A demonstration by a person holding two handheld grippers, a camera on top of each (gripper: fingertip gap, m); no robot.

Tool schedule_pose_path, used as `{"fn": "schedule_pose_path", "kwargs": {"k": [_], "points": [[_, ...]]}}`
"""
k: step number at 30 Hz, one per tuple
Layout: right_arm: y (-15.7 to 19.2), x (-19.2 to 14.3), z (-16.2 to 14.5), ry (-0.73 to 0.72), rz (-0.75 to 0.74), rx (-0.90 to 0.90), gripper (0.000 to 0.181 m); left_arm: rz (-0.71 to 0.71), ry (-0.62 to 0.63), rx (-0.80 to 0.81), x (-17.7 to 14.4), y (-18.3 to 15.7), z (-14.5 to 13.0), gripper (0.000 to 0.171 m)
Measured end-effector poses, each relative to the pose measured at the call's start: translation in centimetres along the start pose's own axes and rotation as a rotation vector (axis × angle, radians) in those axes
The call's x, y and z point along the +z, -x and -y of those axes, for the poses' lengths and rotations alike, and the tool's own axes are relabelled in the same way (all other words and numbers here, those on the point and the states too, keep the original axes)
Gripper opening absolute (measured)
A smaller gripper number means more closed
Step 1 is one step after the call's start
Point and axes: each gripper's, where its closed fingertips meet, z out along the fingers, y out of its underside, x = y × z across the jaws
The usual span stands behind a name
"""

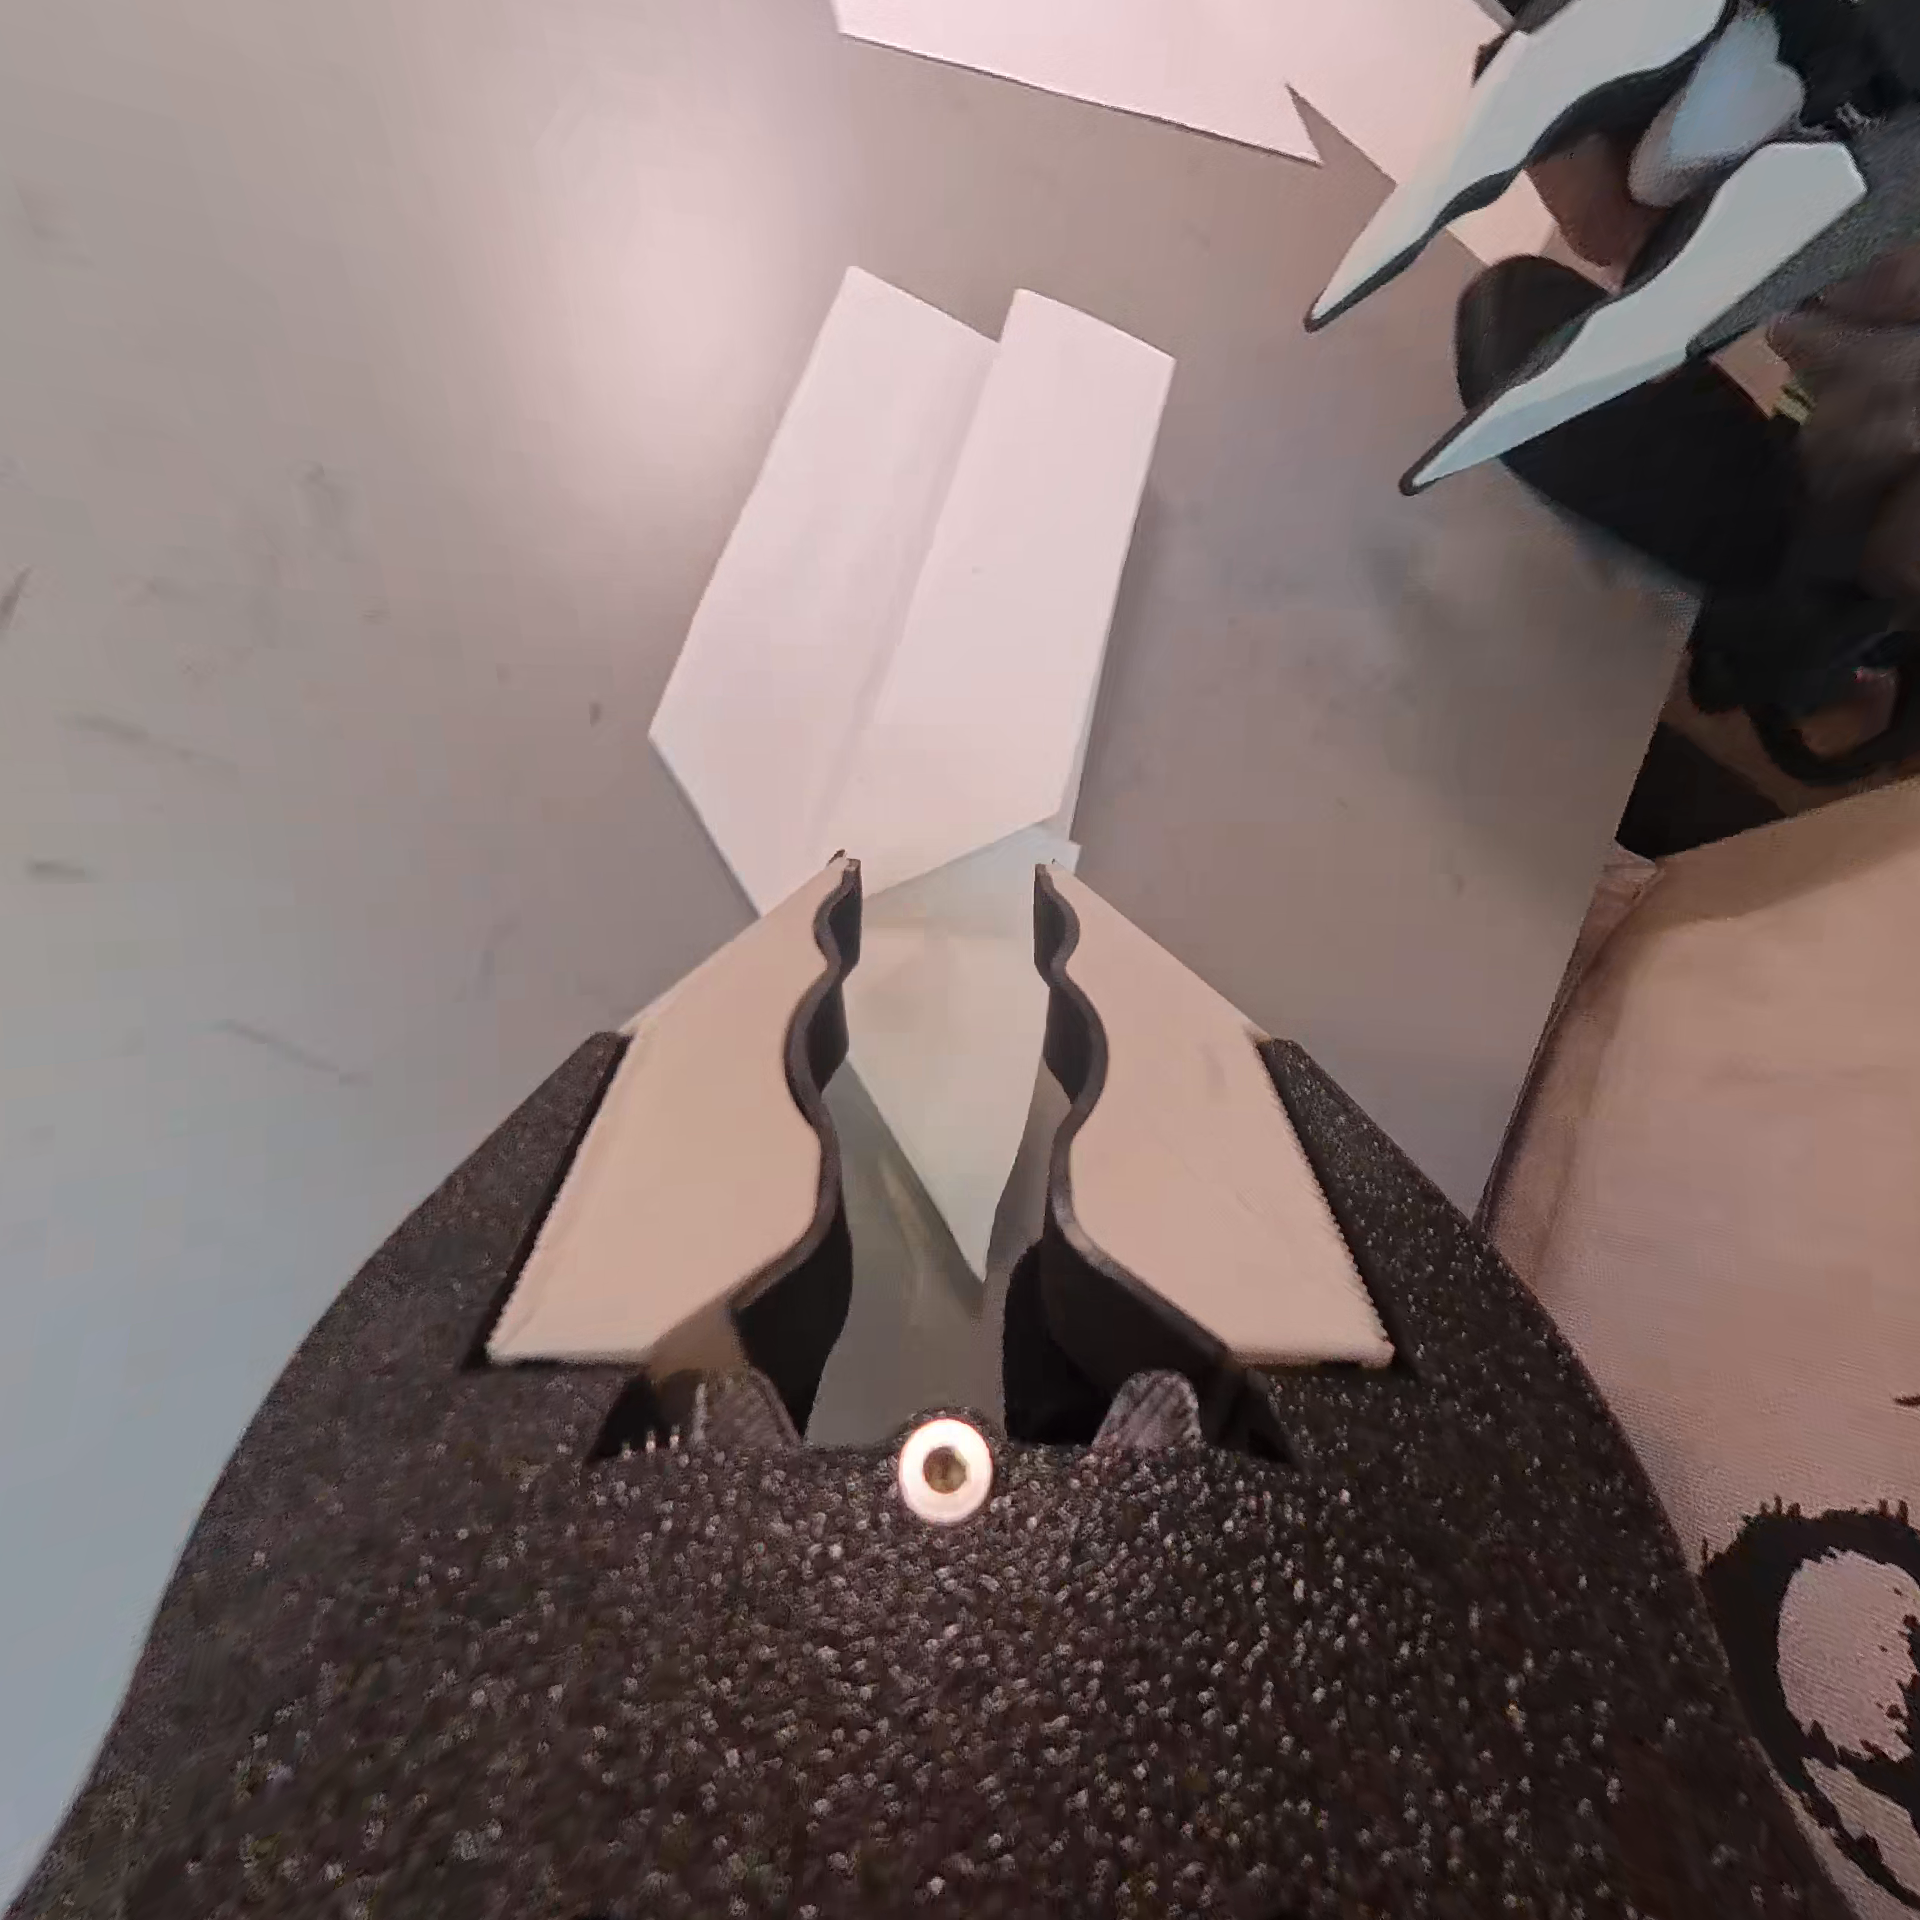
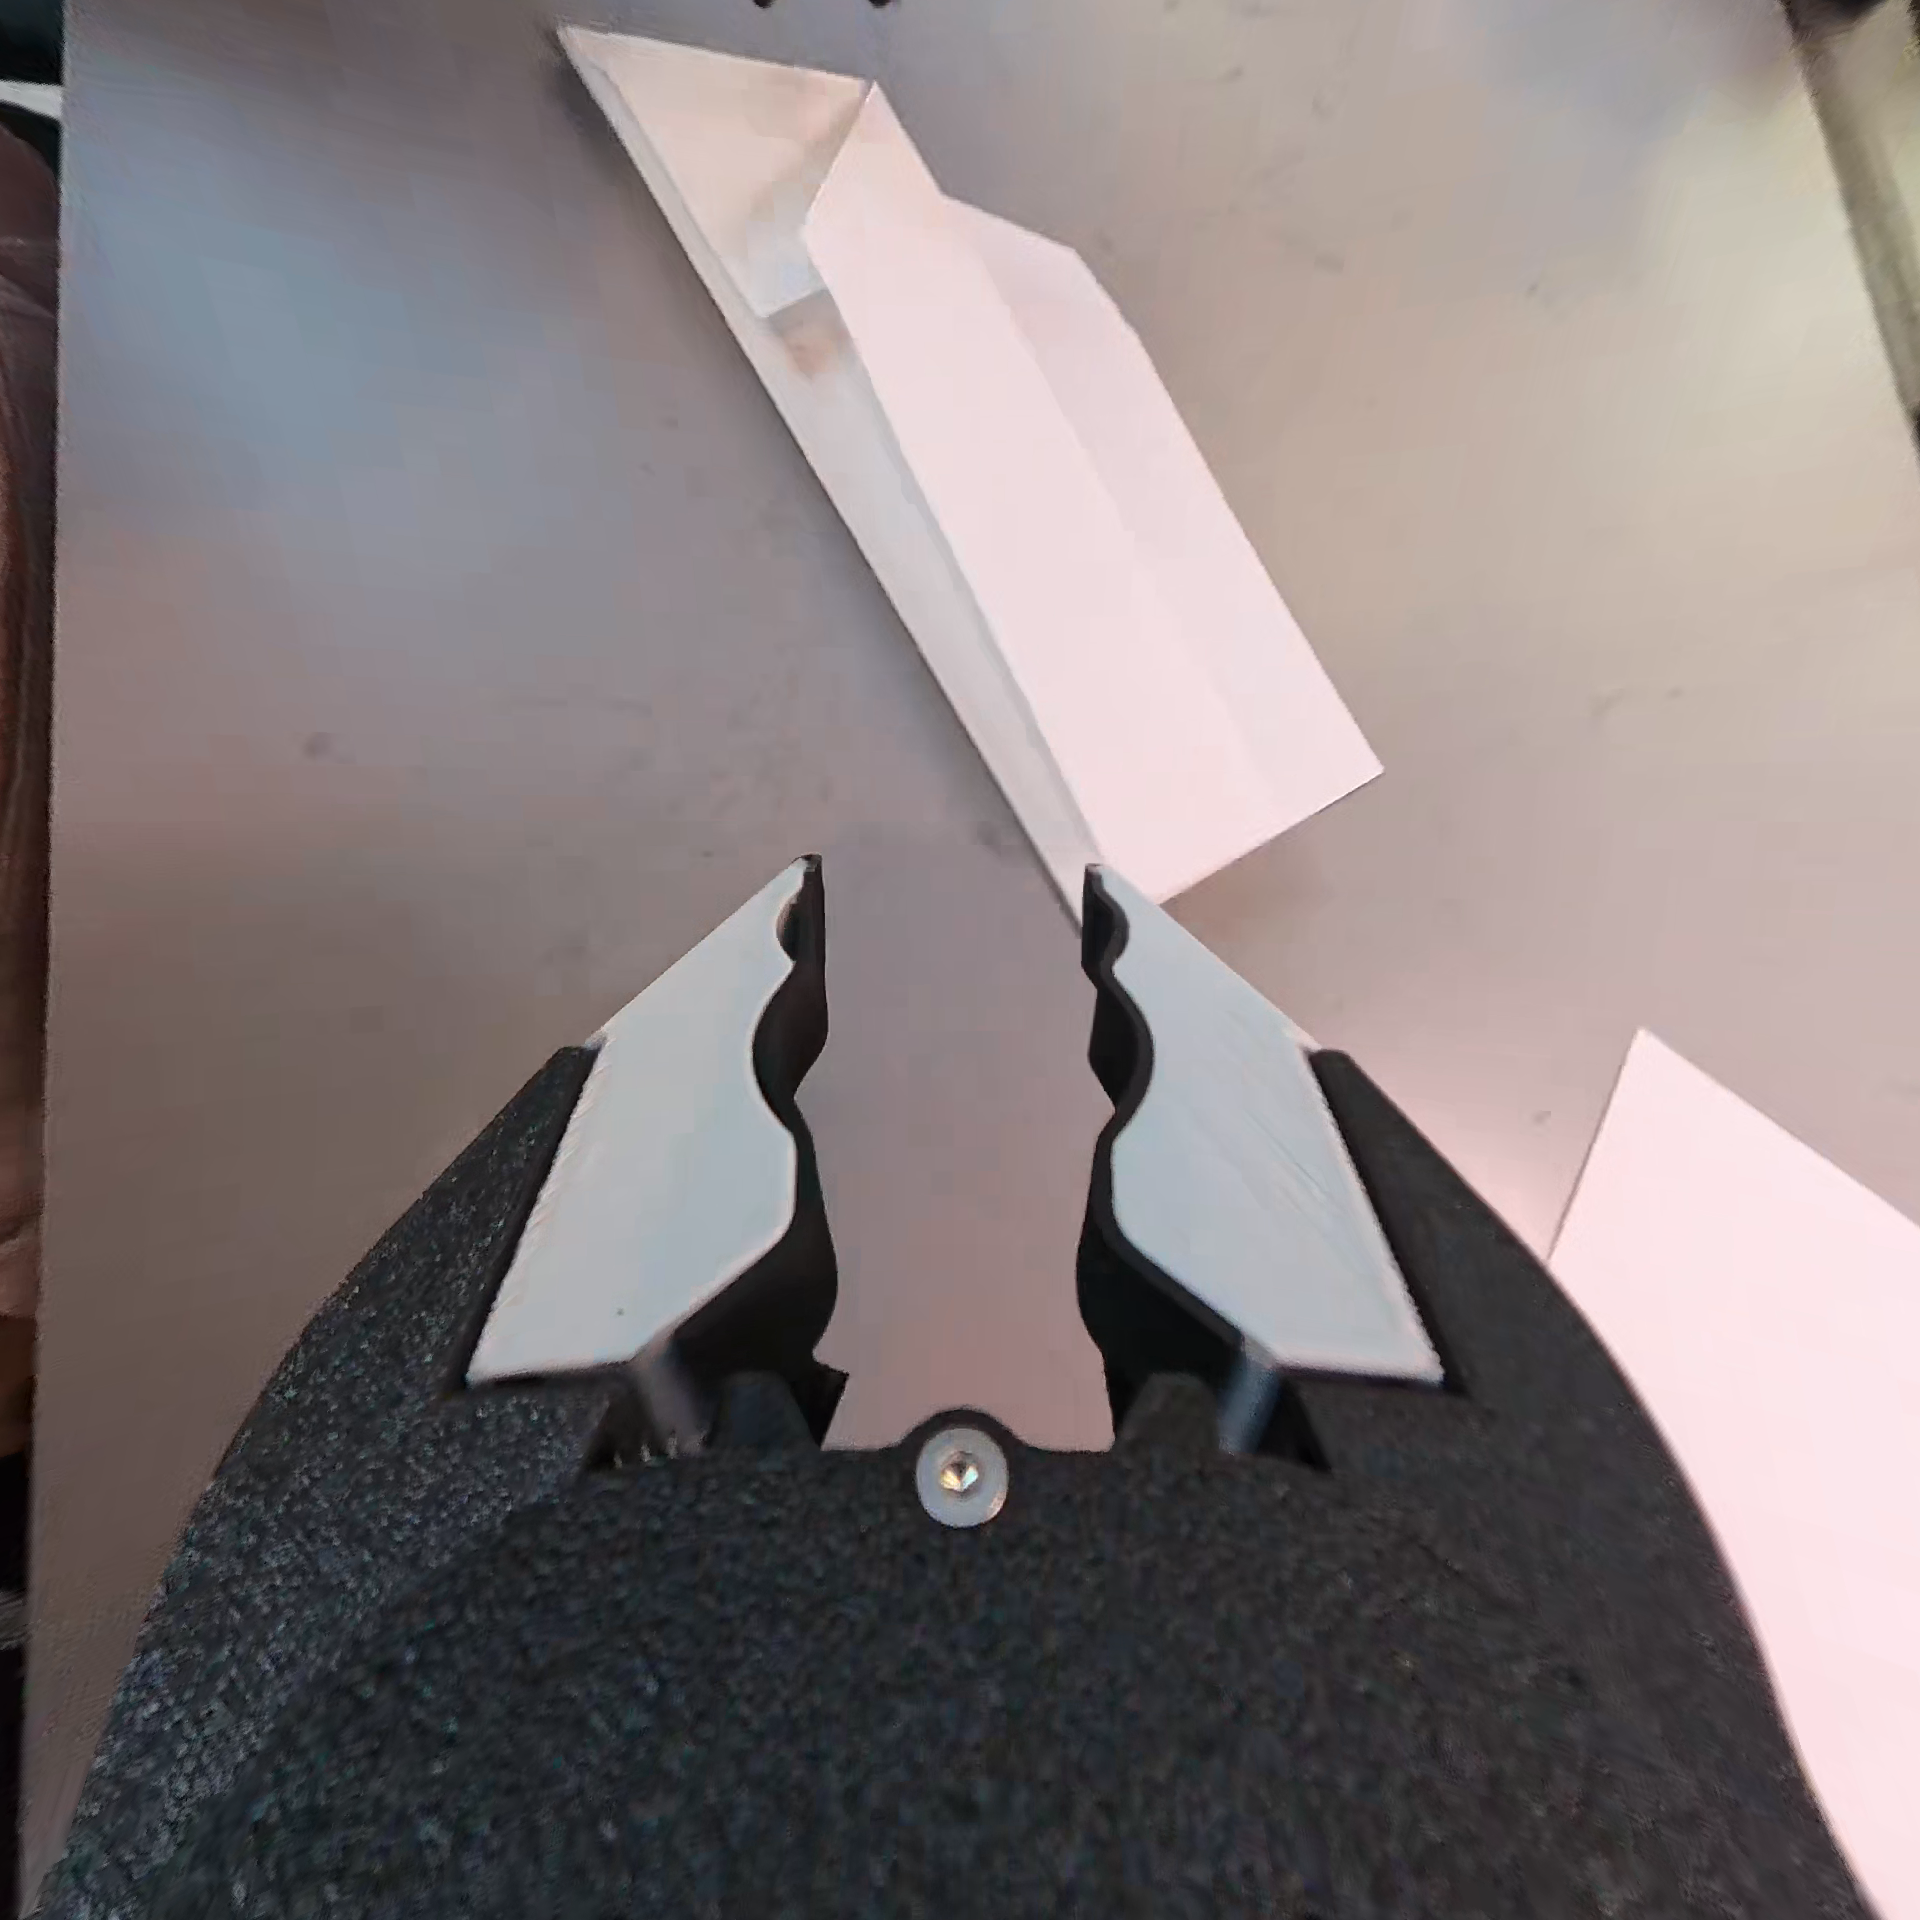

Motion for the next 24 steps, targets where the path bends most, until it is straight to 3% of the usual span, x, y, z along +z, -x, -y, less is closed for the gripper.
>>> {"fn": "schedule_pose_path", "kwargs": {"k": [2, 5, 8, 11, 15, 19, 24], "points": [[-1.0, 1.2, 1.3, -0.017, 0.018, -0.037, 0.052, 0.078, 0.016, -0.091, -0.7, 1.8, -1.2, 0.037], [-1.9, 4.2, 2.9, -0.029, 0.08, -0.068, 0.057, 0.044, 0.051, -0.217, 0.0, 1.9, -2.8, 0.042], [-1.6, 7.2, 2.6, 0.017, 0.165, -0.086, 0.056, 0.045, 0.072, -0.201, 1.3, 1.4, -3.1, 0.041], [-1.0, 8.3, 2.3, 0.03, 0.202, -0.076, 0.052, 0.123, 0.115, -0.049, 2.0, 1.8, -2.9, 0.023], [0.0, 6.9, 2.5, -0.004, 0.225, -0.07, 0.052, 0.093, 0.135, 0.181, 2.8, 0.5, -2.2, 0.001], [-0.8, 3.9, 3.8, -0.071, 0.218, -0.018, 0.052, 0.103, 0.095, 0.41, 3.1, -0.4, -0.3, 0.0], [-2.1, 2.5, 3.9, 0.012, 0.138, -0.098, 0.055, 0.213, -0.015, 0.714, 2.8, -1.4, 3.3, 0.0]]}}
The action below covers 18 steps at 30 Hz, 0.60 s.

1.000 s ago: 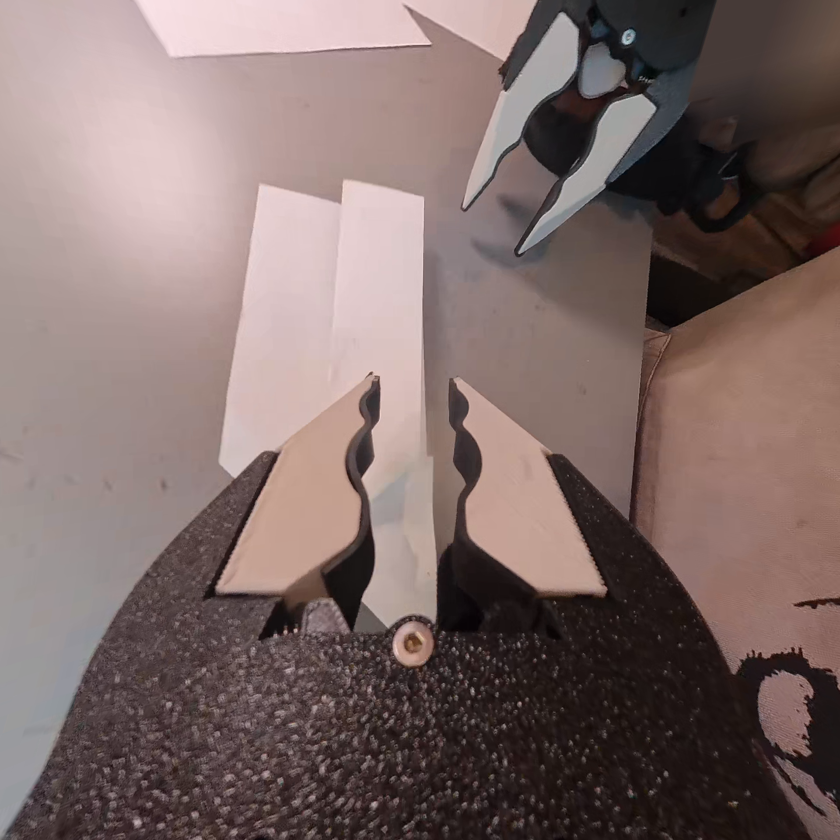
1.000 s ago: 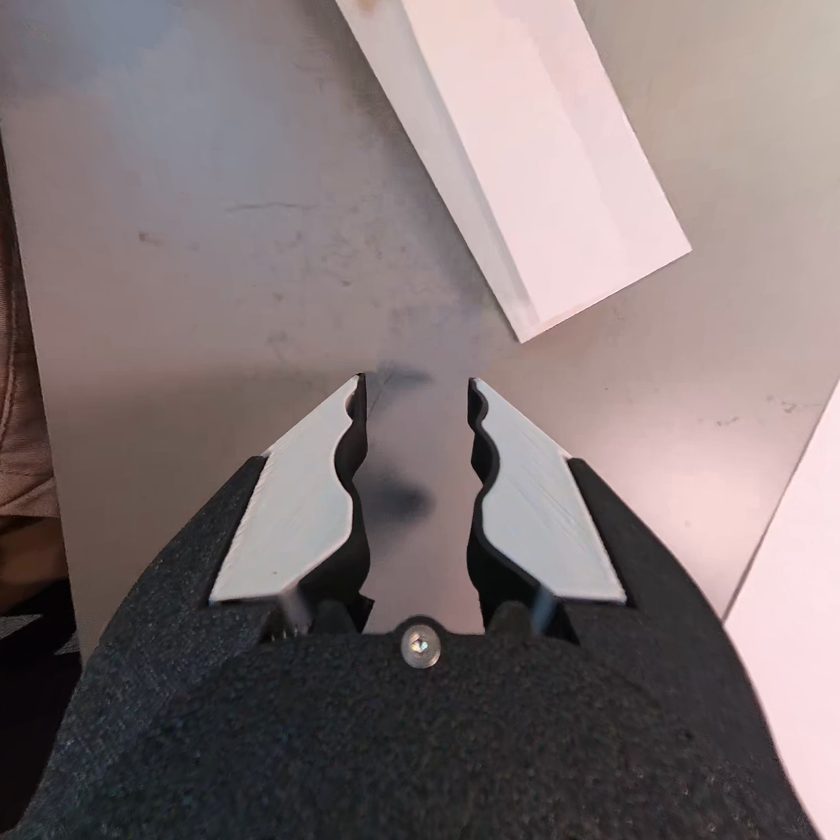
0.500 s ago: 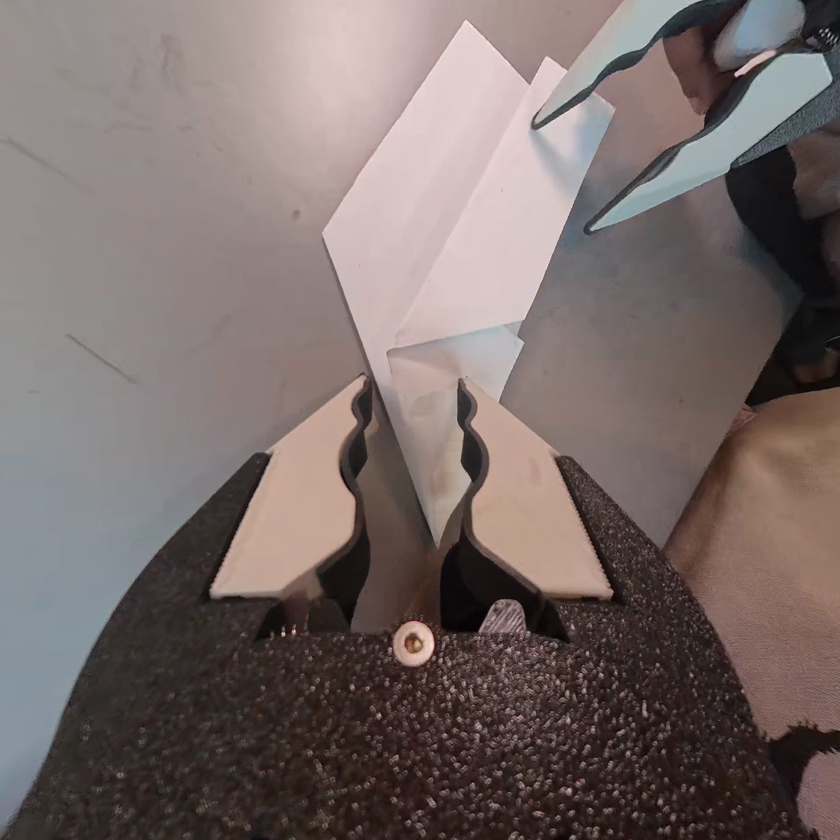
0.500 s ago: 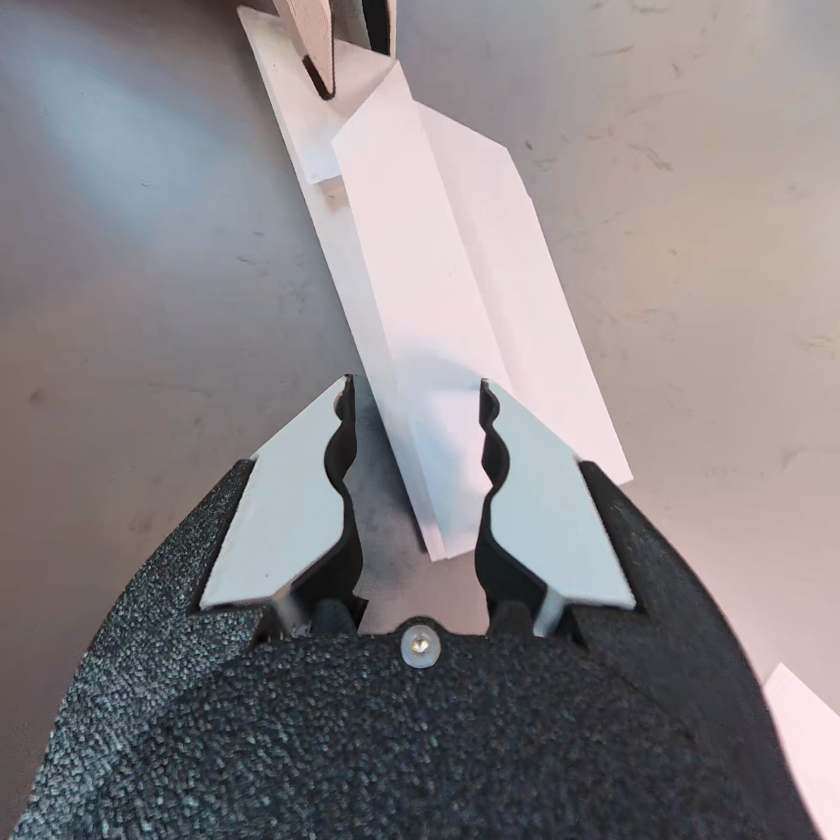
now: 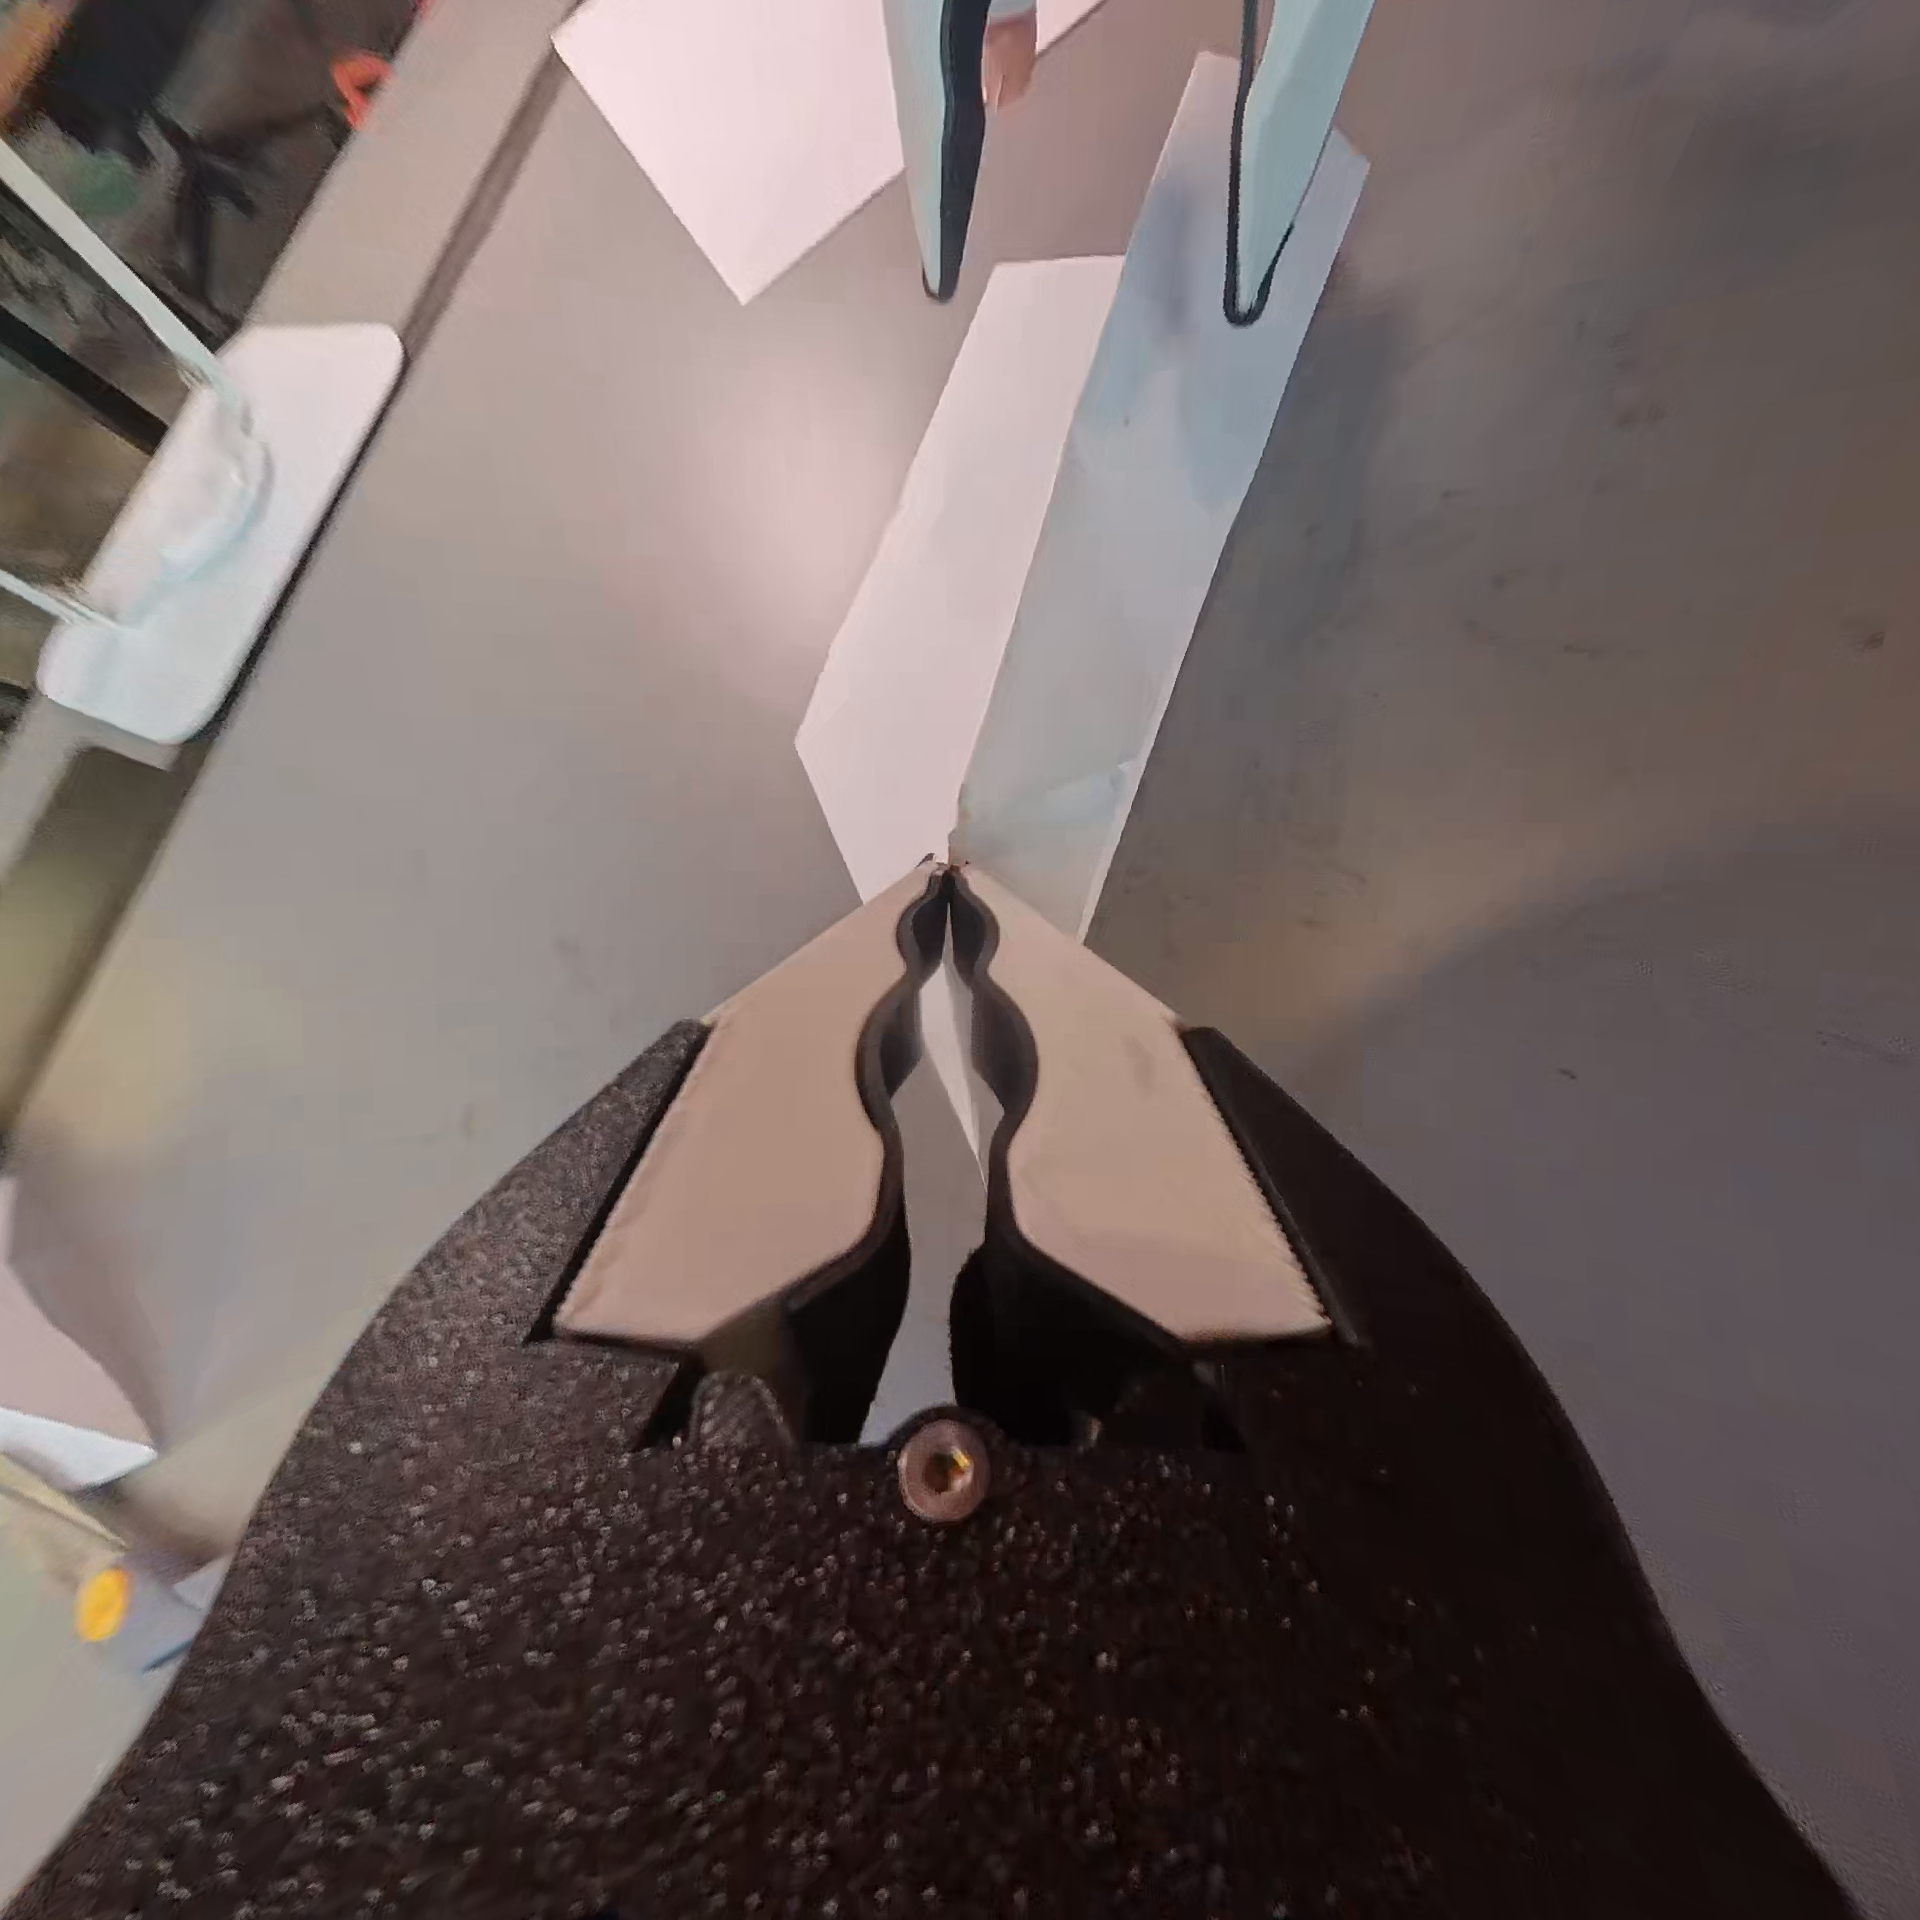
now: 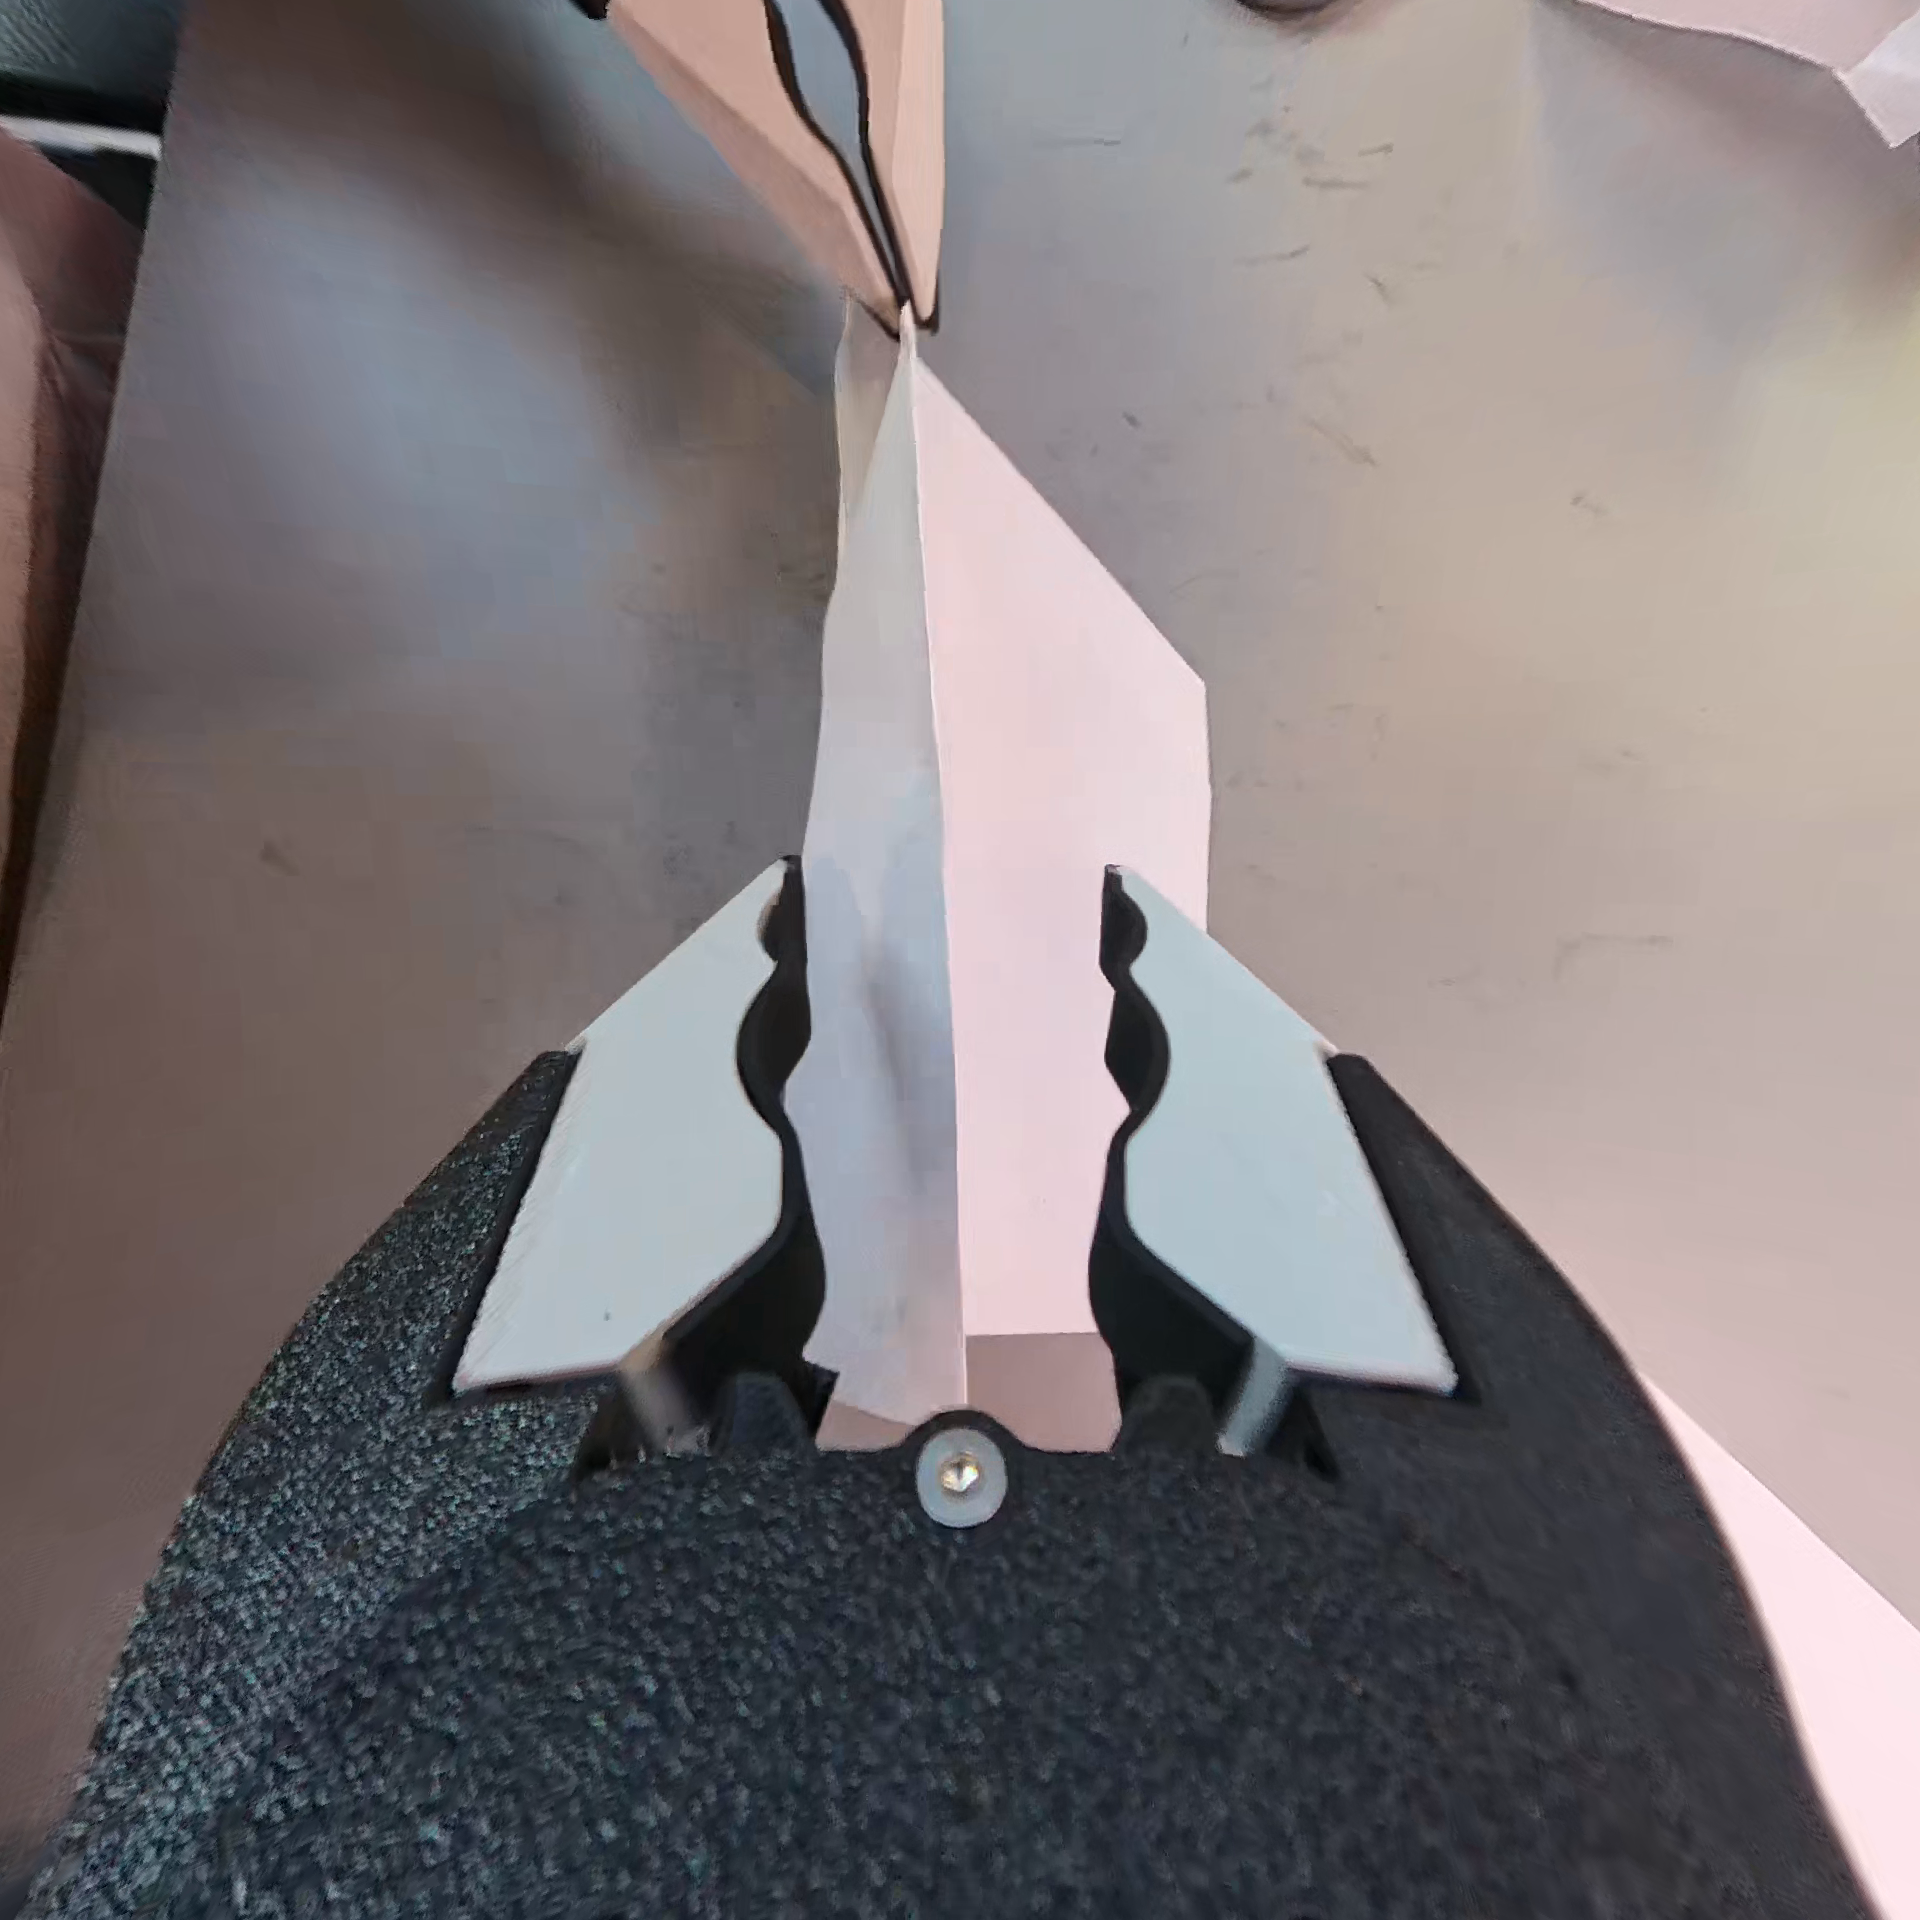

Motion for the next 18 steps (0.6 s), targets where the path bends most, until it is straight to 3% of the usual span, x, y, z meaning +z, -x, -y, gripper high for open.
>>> {"fn": "schedule_pose_path", "kwargs": {"k": [1, 3, 4, 7, 11, 13, 15, 18], "points": [[0.1, 0.1, -0.1, 0.025, -0.009, -0.033, 0.046, 0.035, -0.029, 0.06, -0.2, 0.2, 0.9, 0.0], [0.2, 0.3, -0.1, 0.059, -0.038, -0.095, 0.007, 0.103, -0.076, 0.18, -0.5, 0.4, 2.2, 0.0], [0.2, 0.3, 0.0, 0.067, -0.067, -0.129, 0.0, 0.138, -0.092, 0.227, -0.7, 0.5, 2.6, 0.0], [0.2, 0.1, -0.1, 0.095, -0.206, -0.263, 0.0, 0.1, -0.13, 0.14, -1.2, 0.4, 2.5, 0.007], [0.3, 0.0, -1.1, 0.136, -0.5, -0.495, 0.0, -0.089, -0.268, -0.284, -3.0, 1.2, 2.5, 0.039], [1.6, 1.1, -2.1, 0.145, -0.566, -0.566, 0.0, -0.235, -0.278, -0.471, -2.5, 0.7, 1.9, 0.056], [2.8, 2.3, -3.2, 0.157, -0.593, -0.596, 0.0, -0.356, -0.252, -0.481, -1.6, -1.4, 1.6, 0.061], [3.9, 3.2, -4.2, 0.172, -0.585, -0.567, 0.002, -0.371, -0.148, -0.278, 0.3, -4.4, 0.7, 0.061]]}}
